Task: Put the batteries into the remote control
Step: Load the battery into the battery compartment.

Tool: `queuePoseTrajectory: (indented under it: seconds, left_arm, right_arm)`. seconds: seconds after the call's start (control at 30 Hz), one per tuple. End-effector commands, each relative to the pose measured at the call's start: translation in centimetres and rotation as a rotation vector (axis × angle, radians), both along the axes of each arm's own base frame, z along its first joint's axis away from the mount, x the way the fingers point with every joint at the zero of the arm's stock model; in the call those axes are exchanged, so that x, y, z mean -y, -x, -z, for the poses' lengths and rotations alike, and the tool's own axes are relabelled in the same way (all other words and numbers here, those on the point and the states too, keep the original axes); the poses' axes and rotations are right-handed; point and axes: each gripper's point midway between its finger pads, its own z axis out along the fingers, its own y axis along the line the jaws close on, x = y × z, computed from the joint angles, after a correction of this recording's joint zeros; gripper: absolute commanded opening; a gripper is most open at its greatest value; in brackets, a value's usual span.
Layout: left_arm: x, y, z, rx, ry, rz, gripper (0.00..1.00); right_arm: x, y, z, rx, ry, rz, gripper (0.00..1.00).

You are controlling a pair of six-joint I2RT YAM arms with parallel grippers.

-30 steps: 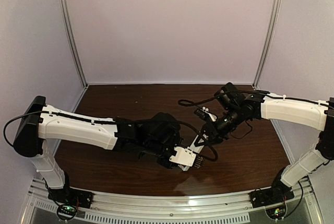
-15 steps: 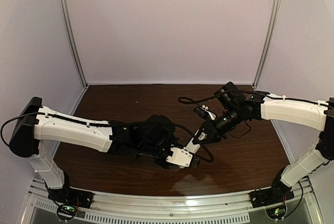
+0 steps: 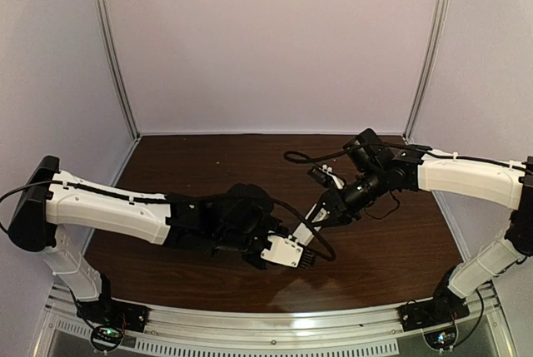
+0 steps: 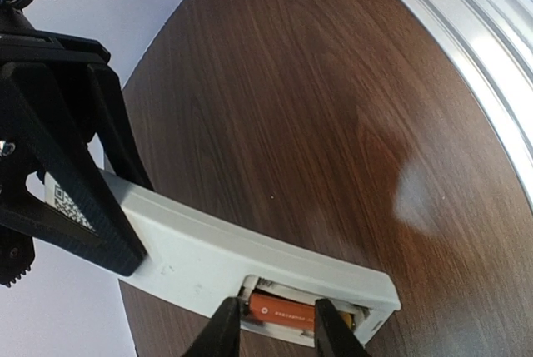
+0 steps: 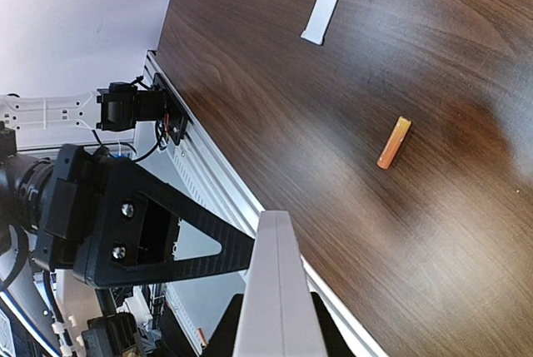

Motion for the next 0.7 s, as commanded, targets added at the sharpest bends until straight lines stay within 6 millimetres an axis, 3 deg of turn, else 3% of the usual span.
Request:
queuePoseTrajectory:
  seconds: [0.0,0.4,0.67]
  left_arm:
    - [-0.7,-1.7,-1.0,0.039,0.028,-0.079,0.35]
    - [-1.5,-0.4,-6.4,-0.141,0.245,-0.148,0.49]
    - [-4.0,-1.0,-9.3,-0.573,0.482,-0.298,0.57]
  right_arm:
    - [-0.6,2.1,-3.0,-0.004,-0.092,-0.09,0.0]
    - [-0.1,0.9,-3.6,0.116,-0.072,-0.063,0.0]
    - [-0.1,-0.7,-5.5,0.242,-0.097,-0.028,0.0]
